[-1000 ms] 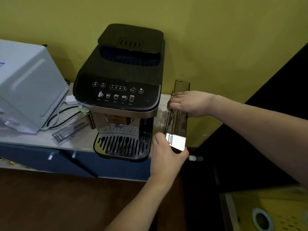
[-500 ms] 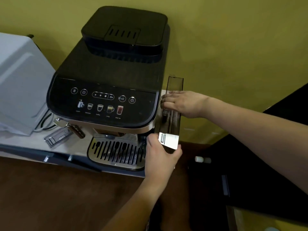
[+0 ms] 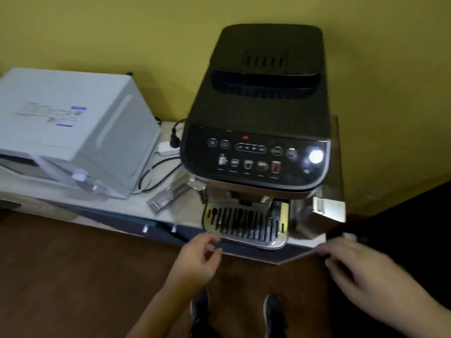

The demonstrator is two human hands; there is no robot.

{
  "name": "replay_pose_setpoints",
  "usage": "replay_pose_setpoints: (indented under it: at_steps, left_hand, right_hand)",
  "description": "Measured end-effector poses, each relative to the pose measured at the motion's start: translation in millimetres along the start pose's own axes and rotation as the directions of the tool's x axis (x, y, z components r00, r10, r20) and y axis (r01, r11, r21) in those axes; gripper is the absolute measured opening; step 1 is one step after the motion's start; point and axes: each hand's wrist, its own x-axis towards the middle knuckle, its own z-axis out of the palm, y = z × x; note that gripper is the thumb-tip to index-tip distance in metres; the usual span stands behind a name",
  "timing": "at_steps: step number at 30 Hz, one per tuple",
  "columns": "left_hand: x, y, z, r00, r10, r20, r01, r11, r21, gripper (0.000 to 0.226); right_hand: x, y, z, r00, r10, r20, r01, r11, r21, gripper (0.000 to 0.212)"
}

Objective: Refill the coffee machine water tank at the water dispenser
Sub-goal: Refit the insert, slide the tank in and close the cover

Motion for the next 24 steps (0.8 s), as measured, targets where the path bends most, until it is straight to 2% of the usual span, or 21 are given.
replay_pose_setpoints:
  at_steps: [3,5,8,10,13,15,17,20,22,24]
  left_hand:
    - [15.0,-46.7,-73.6,0.992,-0.062,-0.114,0.077,0.989,0.127,0.024]
    - [38.2,-63.8,-111.5,0.981,-0.051,-0.186,0.086,0.979,0.184,0.035]
    - [84.8,-83.3,-140.4,0.979,-0.021,-0.202,0.095,0.926,0.365,0.056]
    - [112.5,-95.0,-146.0,0.991,-0.014,-0.131,0.082,0.845,0.529,0.068]
    - [140.0,-108.7,-146.5,0.999,0.018,-0.043,0.016,0.725,0.688,0.071]
    - [148.3,-116.2,-145.0,0.999,0.028,-0.020,-0.006,0.708,0.706,0.069]
    - [151.9,-123.9,-140.4,0.999,0.049,-0.014,-0.025,0.717,0.697,0.064]
    - [153.5,-135.7,-134.4,0.999,0.039,-0.021,-0.017,0.774,0.633,0.057]
    - [148.8,-140.2,-135.0,0.998,0.029,-0.048,0.004,0.816,0.578,0.054]
    - [136.1,-140.4,-141.4,0.994,0.038,-0.103,0.021,0.857,0.514,0.054]
  right_hand:
    - [37.5,-75.2,50.9,0.931,-0.029,0.364,-0.049,0.978,0.203,0.027]
    - [77.0,-125.5,85.8,0.889,-0.031,0.458,-0.150,0.923,0.355,0.025]
    - [140.4,-183.1,147.6,0.906,0.056,0.420,-0.297,0.790,0.536,0.019]
    - [187.3,-201.5,184.0,0.897,0.247,0.366,-0.434,0.645,0.629,0.018]
    - [259.6,-205.9,212.4,0.779,0.533,0.331,-0.601,0.484,0.636,0.022]
    - [295.0,-202.1,223.0,0.686,0.673,0.276,-0.664,0.424,0.616,0.025]
    - [316.7,-197.4,232.1,0.627,0.739,0.245,-0.687,0.376,0.622,0.033]
    - [331.0,-191.0,243.3,0.577,0.786,0.224,-0.684,0.315,0.659,0.025]
    - [332.6,-192.7,243.4,0.562,0.801,0.208,-0.686,0.311,0.657,0.013]
    - [330.3,-204.8,234.0,0.559,0.804,0.204,-0.681,0.305,0.666,0.010]
